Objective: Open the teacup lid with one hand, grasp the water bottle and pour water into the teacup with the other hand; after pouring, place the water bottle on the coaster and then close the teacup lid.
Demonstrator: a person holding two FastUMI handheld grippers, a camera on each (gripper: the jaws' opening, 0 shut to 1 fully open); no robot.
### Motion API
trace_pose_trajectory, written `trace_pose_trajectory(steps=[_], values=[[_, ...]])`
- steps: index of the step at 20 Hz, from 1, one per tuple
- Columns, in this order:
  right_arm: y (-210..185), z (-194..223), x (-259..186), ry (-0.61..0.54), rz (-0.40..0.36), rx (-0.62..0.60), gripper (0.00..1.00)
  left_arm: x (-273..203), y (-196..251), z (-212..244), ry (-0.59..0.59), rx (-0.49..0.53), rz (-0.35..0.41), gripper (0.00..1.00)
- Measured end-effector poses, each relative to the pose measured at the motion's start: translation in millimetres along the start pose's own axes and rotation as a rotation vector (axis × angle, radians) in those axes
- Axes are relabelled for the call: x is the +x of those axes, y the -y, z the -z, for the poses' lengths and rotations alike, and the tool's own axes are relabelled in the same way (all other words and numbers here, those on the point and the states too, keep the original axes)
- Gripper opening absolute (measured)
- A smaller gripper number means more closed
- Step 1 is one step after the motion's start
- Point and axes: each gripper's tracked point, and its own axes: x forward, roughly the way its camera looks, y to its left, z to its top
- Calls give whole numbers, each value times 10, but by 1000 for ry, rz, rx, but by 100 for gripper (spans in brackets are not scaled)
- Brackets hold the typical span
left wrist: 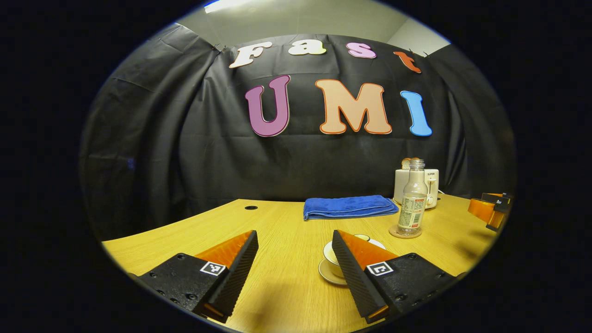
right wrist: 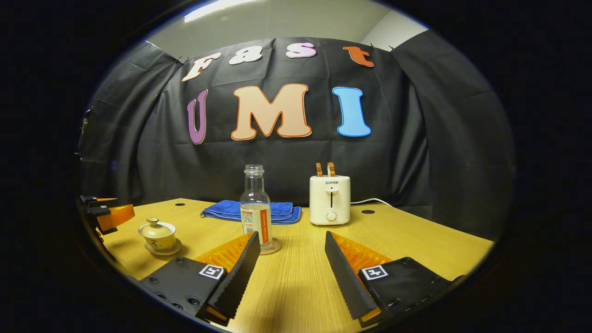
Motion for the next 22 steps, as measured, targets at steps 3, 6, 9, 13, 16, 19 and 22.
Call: trace_pose_trajectory(steps=[3,6,9,13,16,19,22], values=[[-8,-4,-3,0,-4,0,87,-5,3,0,-1,0,0,94],[-18,0,-8,0,-11,0,87,-7,3,0,0,0,0,94],[-17,-1,-3,0,-11,0,88,-6,6,3,-1,0,-1,94],[-18,1,-2,0,-12,0,90,-12,2,-4,-1,0,-1,94],[-17,0,0,0,-12,0,87,-7,5,3,-1,0,-1,94],[-18,-4,-5,0,-11,0,87,-12,4,0,-1,0,-1,94],[-17,1,-2,0,-11,1,87,-11,5,2,-1,0,-1,94]])
